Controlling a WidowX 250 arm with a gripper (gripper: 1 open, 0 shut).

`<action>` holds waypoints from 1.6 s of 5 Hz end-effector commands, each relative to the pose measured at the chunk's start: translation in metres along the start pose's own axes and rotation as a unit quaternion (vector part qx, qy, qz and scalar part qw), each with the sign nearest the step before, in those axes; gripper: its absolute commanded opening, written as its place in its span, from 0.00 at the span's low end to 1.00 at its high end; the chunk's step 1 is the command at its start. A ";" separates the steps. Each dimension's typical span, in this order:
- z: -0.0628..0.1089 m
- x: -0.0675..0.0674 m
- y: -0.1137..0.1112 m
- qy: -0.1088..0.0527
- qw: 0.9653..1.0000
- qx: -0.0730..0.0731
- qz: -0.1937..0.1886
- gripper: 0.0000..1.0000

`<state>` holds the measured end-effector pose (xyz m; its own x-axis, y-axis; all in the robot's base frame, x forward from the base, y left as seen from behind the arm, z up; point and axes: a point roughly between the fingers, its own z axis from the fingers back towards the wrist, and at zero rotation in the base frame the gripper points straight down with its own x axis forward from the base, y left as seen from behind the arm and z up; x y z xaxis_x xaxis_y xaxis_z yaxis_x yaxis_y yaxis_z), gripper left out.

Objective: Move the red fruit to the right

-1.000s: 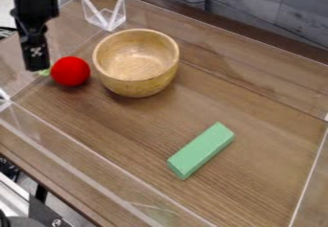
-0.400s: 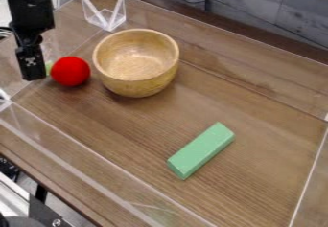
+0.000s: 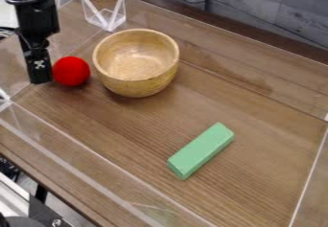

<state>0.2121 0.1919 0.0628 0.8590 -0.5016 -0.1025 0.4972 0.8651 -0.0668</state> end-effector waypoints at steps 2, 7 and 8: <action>0.007 0.008 0.012 -0.013 0.999 0.016 -0.051 1.00; -0.008 0.022 0.033 -0.064 0.998 -0.013 -0.006 1.00; 0.002 0.022 0.038 -0.073 0.997 -0.008 0.033 0.00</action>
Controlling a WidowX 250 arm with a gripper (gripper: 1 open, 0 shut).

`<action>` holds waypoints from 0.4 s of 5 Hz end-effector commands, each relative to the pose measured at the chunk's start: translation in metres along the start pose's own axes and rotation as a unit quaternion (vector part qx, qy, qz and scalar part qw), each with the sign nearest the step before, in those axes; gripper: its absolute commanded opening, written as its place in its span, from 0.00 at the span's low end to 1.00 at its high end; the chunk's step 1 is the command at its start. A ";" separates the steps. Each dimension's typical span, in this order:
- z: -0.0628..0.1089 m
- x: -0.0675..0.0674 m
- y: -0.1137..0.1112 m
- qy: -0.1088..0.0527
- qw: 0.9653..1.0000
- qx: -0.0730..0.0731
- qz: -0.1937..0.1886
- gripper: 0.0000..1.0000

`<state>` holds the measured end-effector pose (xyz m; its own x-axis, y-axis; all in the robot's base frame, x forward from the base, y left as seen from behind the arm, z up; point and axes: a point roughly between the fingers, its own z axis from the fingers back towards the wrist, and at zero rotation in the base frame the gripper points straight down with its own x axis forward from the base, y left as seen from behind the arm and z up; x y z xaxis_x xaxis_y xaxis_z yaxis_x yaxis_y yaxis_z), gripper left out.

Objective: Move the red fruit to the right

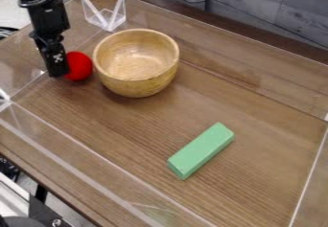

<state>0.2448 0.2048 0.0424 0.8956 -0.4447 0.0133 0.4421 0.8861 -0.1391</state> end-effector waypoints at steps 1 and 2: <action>0.047 0.006 0.002 -0.026 0.999 0.041 0.017 0.00; 0.050 0.012 -0.002 -0.023 0.999 0.041 0.013 1.00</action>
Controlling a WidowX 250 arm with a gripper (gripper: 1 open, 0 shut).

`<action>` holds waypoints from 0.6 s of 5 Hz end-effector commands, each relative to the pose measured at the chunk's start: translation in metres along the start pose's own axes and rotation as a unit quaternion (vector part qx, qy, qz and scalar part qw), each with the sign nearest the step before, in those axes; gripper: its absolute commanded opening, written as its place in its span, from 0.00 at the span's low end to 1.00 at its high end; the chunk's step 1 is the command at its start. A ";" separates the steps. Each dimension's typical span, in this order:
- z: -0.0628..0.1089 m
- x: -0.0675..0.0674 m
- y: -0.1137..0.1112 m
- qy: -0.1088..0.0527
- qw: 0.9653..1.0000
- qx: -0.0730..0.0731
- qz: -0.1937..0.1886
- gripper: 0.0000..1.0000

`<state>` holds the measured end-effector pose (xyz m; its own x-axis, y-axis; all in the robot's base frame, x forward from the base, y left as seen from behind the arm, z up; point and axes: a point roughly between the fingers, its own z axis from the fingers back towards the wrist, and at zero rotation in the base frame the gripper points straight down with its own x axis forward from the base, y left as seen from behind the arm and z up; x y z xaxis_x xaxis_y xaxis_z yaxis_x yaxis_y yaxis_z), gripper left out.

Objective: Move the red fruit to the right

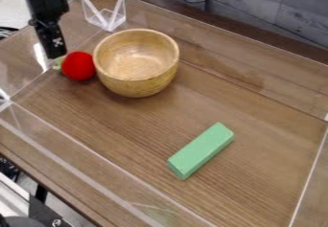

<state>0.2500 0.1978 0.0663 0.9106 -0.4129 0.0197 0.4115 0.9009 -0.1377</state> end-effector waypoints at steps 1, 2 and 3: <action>0.026 0.004 0.013 -0.013 0.999 0.033 -0.004 1.00; 0.022 0.005 0.019 -0.006 1.000 0.028 -0.005 1.00; 0.005 0.014 0.013 0.002 1.000 0.023 -0.009 1.00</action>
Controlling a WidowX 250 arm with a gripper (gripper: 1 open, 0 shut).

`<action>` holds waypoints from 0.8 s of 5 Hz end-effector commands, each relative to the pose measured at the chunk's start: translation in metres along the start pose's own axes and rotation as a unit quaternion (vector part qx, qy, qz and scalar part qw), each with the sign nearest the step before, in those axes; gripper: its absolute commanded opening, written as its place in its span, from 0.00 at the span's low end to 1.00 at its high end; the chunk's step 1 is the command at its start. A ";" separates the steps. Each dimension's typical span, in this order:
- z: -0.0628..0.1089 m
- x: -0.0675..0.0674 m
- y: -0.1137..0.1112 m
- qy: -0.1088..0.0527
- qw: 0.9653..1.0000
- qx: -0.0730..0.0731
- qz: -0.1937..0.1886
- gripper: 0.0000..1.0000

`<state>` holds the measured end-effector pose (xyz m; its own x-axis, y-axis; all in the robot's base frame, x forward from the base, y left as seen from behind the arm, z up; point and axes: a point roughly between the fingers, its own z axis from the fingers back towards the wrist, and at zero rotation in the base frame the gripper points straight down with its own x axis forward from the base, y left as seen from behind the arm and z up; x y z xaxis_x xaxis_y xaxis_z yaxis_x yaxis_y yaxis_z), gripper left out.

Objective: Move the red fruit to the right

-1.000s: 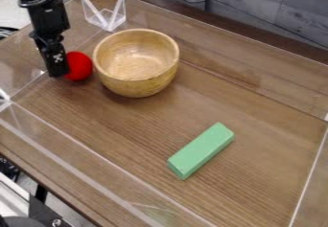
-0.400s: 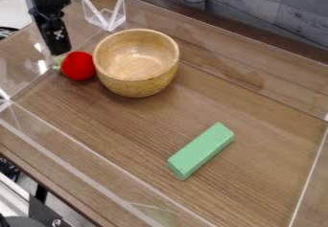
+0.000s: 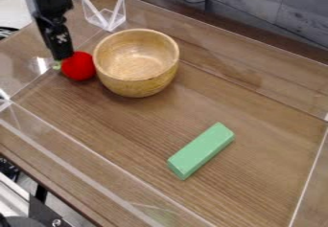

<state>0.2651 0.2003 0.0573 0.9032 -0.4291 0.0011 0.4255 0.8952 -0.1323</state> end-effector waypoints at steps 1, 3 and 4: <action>-0.004 0.011 -0.002 0.000 1.000 0.015 -0.004 1.00; -0.001 0.018 -0.005 -0.012 0.999 0.028 0.030 0.00; 0.020 0.018 -0.010 -0.032 0.996 0.044 0.065 0.00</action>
<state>0.2726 0.1855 0.0591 0.9560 -0.2929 0.0142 0.2929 0.9514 -0.0952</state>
